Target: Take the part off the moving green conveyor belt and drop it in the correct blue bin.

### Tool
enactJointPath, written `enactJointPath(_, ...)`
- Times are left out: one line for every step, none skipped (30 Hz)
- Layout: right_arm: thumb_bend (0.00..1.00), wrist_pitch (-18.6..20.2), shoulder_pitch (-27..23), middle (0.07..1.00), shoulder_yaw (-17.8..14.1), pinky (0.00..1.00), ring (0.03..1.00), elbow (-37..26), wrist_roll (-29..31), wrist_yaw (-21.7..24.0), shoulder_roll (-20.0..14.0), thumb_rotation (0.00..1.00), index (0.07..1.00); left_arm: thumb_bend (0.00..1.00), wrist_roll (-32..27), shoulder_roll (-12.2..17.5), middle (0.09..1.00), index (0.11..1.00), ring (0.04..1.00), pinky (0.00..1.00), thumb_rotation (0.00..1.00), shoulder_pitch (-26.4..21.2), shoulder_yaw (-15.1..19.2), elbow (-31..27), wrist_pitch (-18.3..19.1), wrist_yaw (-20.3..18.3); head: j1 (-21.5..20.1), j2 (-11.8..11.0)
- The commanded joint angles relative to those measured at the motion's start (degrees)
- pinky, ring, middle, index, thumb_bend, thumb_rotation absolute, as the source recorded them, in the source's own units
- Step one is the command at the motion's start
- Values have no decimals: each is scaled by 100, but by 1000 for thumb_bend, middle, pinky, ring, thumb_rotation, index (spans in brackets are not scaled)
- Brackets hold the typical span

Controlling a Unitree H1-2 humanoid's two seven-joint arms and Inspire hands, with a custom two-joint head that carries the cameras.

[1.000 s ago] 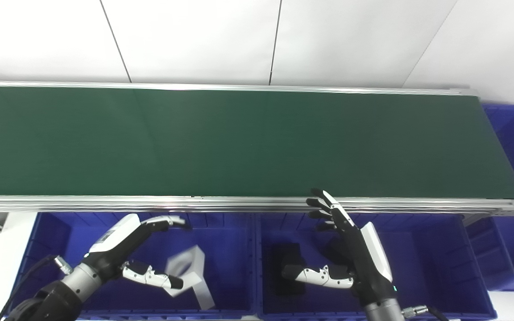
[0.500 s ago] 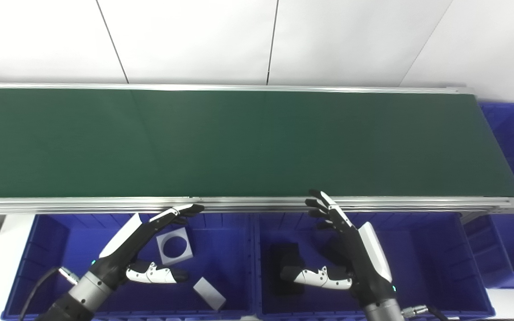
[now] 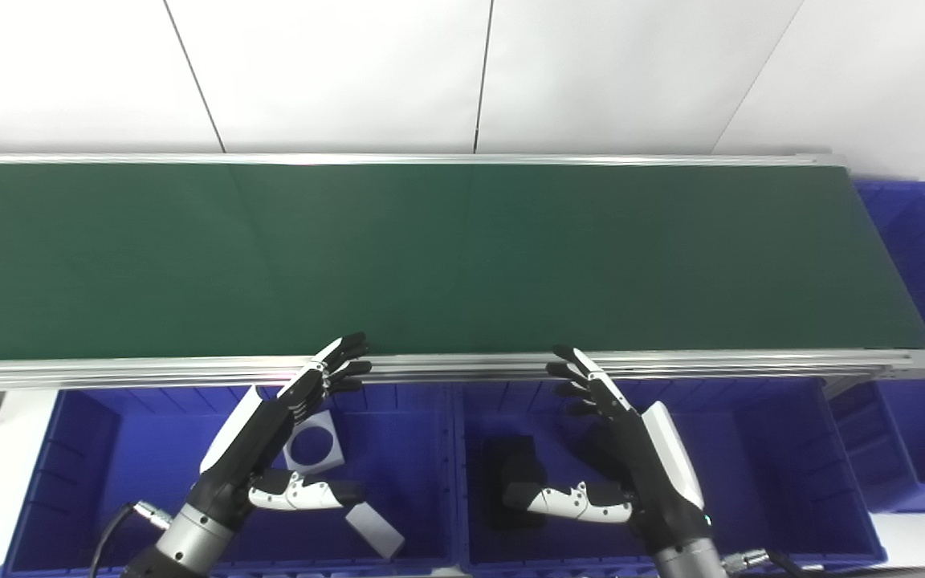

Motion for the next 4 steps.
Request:
enactJointPath(946, -5, 40, 841, -3, 696, 786, -214, 80, 7, -3, 424, 909, 889, -108, -48, 935, 952, 878, 825, 419, 23, 37, -150, -249, 79, 13, -10)
enactJointPath(945, -21, 39, 841, -7, 687, 783, -203, 108, 2, -7, 417, 909, 889, -125, -61, 937, 952, 882, 826, 395, 29, 37, -140, -257, 79, 13, -10)
enactJointPath(945, -36, 37, 842, -11, 684, 782, -190, 127, -4, -12, 415, 909, 889, -130, -85, 937, 951, 884, 826, 387, 46, 45, -130, -262, 95, 9, -11)
enactJointPath(943, -44, 35, 843, -13, 688, 784, -181, 138, -9, -16, 414, 911, 889, -130, -102, 942, 956, 888, 821, 380, 57, 54, -124, -265, 105, 9, -11)
